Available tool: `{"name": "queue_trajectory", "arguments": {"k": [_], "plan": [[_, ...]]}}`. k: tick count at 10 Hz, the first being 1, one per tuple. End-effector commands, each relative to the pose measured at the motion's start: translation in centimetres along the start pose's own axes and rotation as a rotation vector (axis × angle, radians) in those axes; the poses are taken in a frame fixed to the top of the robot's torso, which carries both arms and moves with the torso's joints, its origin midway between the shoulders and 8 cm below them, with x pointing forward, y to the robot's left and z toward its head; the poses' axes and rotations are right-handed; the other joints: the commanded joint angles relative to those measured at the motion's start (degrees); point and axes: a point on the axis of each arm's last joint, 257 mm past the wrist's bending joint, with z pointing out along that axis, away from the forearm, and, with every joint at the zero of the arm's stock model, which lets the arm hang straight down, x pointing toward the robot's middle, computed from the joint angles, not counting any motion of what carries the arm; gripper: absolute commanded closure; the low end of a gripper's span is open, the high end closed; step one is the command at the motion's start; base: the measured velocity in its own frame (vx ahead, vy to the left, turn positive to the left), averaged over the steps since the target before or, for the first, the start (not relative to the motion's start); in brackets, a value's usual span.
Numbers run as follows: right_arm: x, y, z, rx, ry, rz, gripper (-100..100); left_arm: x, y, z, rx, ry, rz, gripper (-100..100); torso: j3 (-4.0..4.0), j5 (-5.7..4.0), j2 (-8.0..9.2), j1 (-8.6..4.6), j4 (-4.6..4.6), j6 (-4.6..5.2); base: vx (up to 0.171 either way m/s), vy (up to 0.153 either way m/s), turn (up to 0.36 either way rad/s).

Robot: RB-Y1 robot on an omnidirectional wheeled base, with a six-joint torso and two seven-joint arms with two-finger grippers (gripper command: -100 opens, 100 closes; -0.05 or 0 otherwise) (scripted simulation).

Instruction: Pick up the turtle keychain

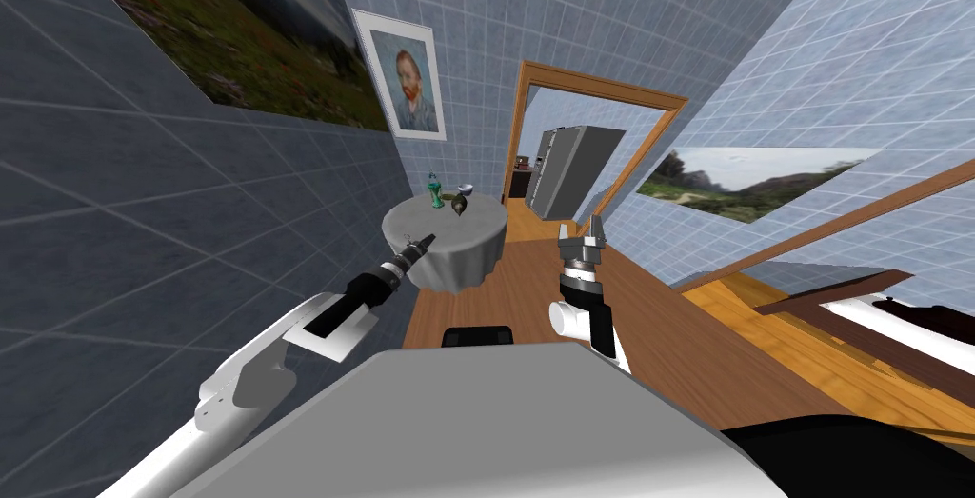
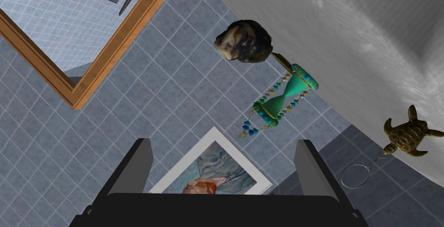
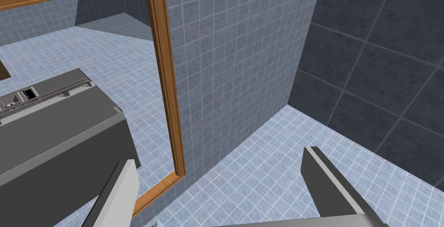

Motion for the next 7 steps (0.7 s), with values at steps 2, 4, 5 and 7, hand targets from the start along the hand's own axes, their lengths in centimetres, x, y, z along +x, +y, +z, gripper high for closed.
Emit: {"name": "queue_trajectory", "arguments": {"k": [2, 4, 5, 7], "plan": [[0.0, 0.0, 0.0, 0.000, 0.000, 0.000, 0, 0.1, 1.6, -0.1, -0.066, 0.015, 0.017, -100, -0.01, -0.01, -0.03, -0.02, 0.00, 0.00, 0.047, -0.023, -0.005], [0.0, 0.0, 0.0, 0.000, 0.000, 0.000, 0, 0.1, 2.8, -0.3, -0.115, 0.024, 0.029, -100, -0.02, 0.00, -0.03, -0.01, -0.01, 0.00, 0.049, -0.018, -0.001], [0.0, 0.0, 0.0, 0.000, 0.000, 0.000, 0, -0.1, 3.6, -0.5, -0.145, 0.029, 0.040, -100, -0.01, 0.00, -0.02, 0.02, -0.01, 0.00, 0.055, -0.008, -0.001], [0.0, 0.0, 0.0, 0.000, 0.000, 0.000, 0, -0.2, 4.8, -0.8, -0.194, 0.035, 0.049, -100, -0.01, 0.01, -0.01, 0.04, 0.00, 0.00, 0.046, -0.009, 0.003]]}}
